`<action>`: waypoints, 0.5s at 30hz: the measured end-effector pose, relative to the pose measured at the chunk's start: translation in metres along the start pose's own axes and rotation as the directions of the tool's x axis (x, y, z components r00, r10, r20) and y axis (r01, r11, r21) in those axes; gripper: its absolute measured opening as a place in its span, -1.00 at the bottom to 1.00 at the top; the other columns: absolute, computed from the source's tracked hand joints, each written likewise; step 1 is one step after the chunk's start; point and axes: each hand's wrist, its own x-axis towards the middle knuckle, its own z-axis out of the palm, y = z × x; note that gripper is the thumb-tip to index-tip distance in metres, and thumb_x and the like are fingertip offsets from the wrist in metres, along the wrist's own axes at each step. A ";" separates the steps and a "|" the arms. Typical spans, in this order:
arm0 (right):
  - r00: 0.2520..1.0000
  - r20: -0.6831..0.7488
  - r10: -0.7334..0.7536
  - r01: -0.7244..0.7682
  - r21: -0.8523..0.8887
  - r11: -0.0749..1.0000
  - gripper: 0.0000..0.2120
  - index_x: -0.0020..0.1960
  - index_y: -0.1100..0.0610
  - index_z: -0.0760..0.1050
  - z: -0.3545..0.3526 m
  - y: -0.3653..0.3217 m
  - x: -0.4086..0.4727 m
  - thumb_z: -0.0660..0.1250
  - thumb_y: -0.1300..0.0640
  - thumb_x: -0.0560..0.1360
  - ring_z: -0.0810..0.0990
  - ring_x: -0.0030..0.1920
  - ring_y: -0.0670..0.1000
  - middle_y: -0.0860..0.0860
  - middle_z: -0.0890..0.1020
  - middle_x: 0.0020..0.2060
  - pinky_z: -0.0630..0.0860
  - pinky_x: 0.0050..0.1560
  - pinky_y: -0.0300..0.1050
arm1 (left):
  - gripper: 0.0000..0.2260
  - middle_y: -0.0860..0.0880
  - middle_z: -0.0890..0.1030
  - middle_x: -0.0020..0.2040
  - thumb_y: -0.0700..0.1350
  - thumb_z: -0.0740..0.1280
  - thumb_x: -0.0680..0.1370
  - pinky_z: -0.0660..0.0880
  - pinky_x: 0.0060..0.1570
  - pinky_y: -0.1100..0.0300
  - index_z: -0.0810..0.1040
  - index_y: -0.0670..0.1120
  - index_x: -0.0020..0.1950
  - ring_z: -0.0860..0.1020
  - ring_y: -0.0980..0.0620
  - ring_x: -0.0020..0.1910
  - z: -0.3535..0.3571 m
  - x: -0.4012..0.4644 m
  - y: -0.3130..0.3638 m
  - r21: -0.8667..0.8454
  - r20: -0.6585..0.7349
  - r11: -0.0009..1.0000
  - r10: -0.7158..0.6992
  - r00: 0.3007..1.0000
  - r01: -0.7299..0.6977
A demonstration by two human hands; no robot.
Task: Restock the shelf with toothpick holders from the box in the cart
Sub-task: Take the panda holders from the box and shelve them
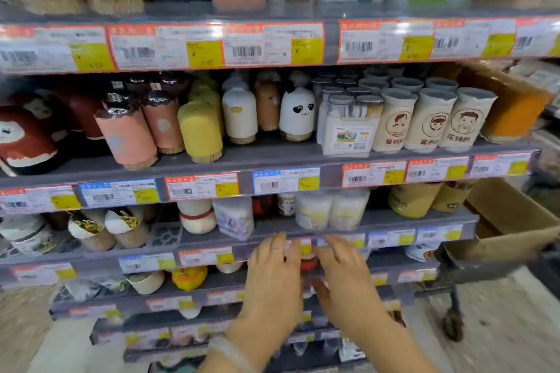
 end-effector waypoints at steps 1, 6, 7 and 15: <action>0.994 0.088 0.065 -0.060 -0.056 0.997 -0.41 -0.07 0.11 0.61 0.007 0.004 -0.012 0.65 0.01 -0.05 0.66 -0.05 0.20 0.13 0.64 -0.05 0.63 -0.20 0.02 | -0.43 -0.20 0.62 0.04 -0.01 0.54 0.11 0.58 -0.12 -0.03 0.61 -0.16 0.08 0.62 -0.20 -0.04 0.005 -0.004 0.006 0.040 0.125 0.999 -0.029 0.992 0.025; 0.872 0.399 0.282 -0.227 -0.180 0.957 -0.42 0.26 0.17 0.47 0.011 0.034 -0.063 0.51 -0.03 0.32 0.40 0.34 0.24 0.17 0.44 0.29 0.44 0.23 0.17 | -0.41 -0.17 -0.02 0.55 -0.06 0.21 0.59 -0.02 0.47 -0.05 0.02 -0.11 0.54 -0.02 -0.15 0.52 0.030 -0.022 0.042 0.091 0.485 0.995 -0.001 0.874 -0.050; 0.854 0.423 0.302 -0.252 -0.172 0.952 -0.47 0.36 0.16 0.35 0.009 0.041 -0.071 0.38 0.02 0.46 0.22 0.45 0.20 0.16 0.31 0.39 0.27 0.36 0.13 | -0.43 -0.15 -0.05 0.55 -0.08 0.18 0.61 -0.05 0.48 -0.04 -0.02 -0.09 0.55 -0.06 -0.14 0.53 0.036 -0.024 0.049 0.090 0.508 0.994 0.003 0.861 -0.057; 0.784 0.493 0.377 -0.343 -0.162 0.925 -0.54 0.34 0.16 0.31 -0.021 0.116 -0.114 0.28 0.04 0.50 0.26 0.35 0.13 0.12 0.35 0.31 0.26 0.25 -0.01 | -0.43 -0.09 0.00 0.55 -0.08 0.19 0.60 0.06 0.46 -0.01 -0.02 -0.05 0.55 0.01 -0.12 0.51 0.068 -0.007 0.132 0.097 0.552 0.988 0.047 0.832 -0.120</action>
